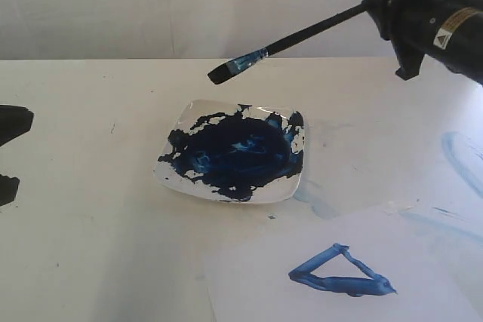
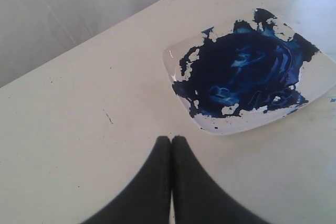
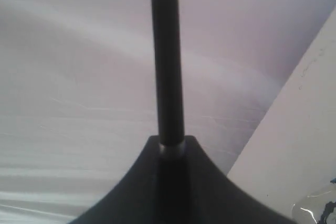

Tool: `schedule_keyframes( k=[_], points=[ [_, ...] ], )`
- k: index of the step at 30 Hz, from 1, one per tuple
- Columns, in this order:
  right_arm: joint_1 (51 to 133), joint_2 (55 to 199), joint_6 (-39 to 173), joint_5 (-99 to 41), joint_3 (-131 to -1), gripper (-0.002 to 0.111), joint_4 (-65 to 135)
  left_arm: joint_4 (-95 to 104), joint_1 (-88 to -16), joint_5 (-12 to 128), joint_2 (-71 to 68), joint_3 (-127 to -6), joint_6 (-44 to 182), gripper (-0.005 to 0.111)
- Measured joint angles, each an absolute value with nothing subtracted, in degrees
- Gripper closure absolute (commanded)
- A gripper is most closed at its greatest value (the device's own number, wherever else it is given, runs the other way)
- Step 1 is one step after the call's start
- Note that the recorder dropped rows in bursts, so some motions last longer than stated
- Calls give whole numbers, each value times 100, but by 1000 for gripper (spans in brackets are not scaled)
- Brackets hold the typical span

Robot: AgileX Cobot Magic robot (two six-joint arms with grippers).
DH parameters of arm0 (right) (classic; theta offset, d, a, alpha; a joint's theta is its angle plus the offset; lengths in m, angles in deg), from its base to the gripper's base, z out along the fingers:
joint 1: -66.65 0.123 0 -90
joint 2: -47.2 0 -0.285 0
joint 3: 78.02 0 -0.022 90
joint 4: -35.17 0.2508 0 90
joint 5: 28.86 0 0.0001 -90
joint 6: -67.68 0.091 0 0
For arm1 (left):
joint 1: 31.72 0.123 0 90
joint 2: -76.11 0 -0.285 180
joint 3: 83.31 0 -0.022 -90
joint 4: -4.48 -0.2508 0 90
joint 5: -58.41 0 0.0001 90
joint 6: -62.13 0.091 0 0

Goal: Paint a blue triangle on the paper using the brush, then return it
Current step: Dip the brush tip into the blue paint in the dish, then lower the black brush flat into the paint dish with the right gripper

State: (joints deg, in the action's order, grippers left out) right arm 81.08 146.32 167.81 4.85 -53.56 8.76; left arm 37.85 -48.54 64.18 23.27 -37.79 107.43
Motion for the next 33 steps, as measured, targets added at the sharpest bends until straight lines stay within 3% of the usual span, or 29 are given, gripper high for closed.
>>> schedule_keyframes(
  k=[6, 22, 33],
  points=[
    [8108, 15496, 16969, 1155, -5610, 108, 916, 3785, -4854, 6406, 2327, -3753, 10743, 107],
    [8151, 17565, 17737, 1400, -5853, 108, 423, 3797, -4854, 6201, 2327, -3666, 10743, 107],
    [9295, 17616, 13914, 1425, -5890, 108, 3892, 3808, -4854, 6172, 2327, -3641, 10743, 107]
  ],
)
